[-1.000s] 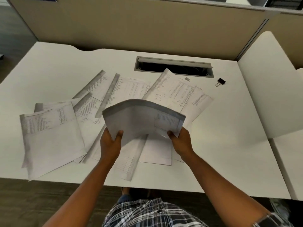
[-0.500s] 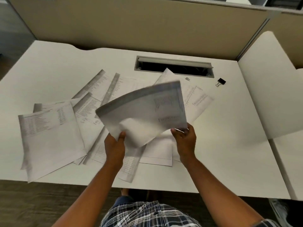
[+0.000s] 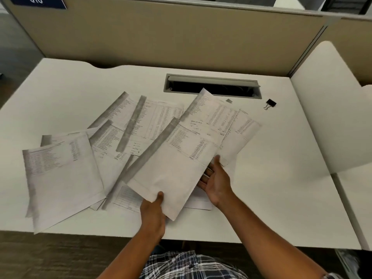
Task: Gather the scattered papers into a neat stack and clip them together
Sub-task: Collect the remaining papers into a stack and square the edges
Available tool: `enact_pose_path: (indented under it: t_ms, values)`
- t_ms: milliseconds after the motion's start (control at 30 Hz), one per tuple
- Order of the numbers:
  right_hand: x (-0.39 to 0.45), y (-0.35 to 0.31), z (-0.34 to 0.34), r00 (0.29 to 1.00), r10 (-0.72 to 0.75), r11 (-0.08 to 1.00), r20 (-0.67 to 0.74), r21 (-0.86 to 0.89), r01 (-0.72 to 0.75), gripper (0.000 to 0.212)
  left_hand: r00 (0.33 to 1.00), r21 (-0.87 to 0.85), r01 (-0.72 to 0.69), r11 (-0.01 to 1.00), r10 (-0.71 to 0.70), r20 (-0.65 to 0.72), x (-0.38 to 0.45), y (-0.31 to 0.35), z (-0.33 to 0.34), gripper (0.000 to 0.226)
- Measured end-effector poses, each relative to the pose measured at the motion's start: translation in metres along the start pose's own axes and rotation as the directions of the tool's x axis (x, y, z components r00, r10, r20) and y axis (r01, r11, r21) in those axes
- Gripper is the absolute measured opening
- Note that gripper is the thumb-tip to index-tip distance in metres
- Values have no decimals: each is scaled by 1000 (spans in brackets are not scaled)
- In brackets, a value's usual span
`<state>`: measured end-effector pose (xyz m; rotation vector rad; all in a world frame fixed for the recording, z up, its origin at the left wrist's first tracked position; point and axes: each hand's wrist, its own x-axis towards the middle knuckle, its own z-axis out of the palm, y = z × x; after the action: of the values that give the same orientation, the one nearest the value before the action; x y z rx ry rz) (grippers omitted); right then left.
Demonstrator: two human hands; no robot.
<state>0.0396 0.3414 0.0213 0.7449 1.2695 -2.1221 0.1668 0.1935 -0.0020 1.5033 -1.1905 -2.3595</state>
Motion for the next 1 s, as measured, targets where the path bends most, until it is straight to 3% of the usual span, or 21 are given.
enact_pose_path:
  t_ms: [67, 200, 267, 333, 467, 533, 633, 700, 800, 900, 1000]
  values:
    - [2, 10, 0, 997, -78, 981, -25, -183, 72, 15, 998, 54, 41, 998, -44, 49, 0, -4, 0, 38]
    - [5, 10, 2, 977, -171, 944, -123, -304, 127, 36, 992, 119, 64, 991, -76, 102, 3, 11, -2, 25]
    - [5, 2, -1, 978, -195, 927, -70, -339, 161, 38, 998, 39, 24, 999, -26, 58, 16, 33, -10, 37]
    - [2, -9, -7, 983, -185, 920, 21, -349, 181, 39, 996, 70, -38, 997, 32, 81, 30, 62, -16, 39]
    - [1, -37, -25, 961, -128, 894, 246, -390, 219, 47, 916, 446, -150, 882, -46, 399, 30, 108, -4, 43]
    - [3, -46, -27, 948, -107, 848, 300, -471, 245, 51, 860, 507, -245, 826, -56, 506, 25, 117, 9, 44]
    - [0, -49, -17, 932, -213, 782, 294, -520, 343, 47, 827, 472, -467, 748, 180, 533, 21, 111, 32, 23]
    - [-7, -47, -6, 899, -371, 727, 233, -530, 438, 40, 786, 472, -600, 646, 366, 498, 14, 100, 42, 24]
    - [-25, -45, 10, 780, -606, 605, 155, -547, 578, 30, 660, 441, -749, 494, 607, 442, -2, 88, 49, 21]
    - [-44, -49, 19, 656, -729, 508, 198, -486, 711, 24, 553, 383, -827, 412, 724, 413, -21, 91, 54, 22]
    - [-54, -53, 19, 564, -786, 423, 253, -446, 789, 39, 485, 339, -868, 362, 765, 423, -31, 95, 57, 23]
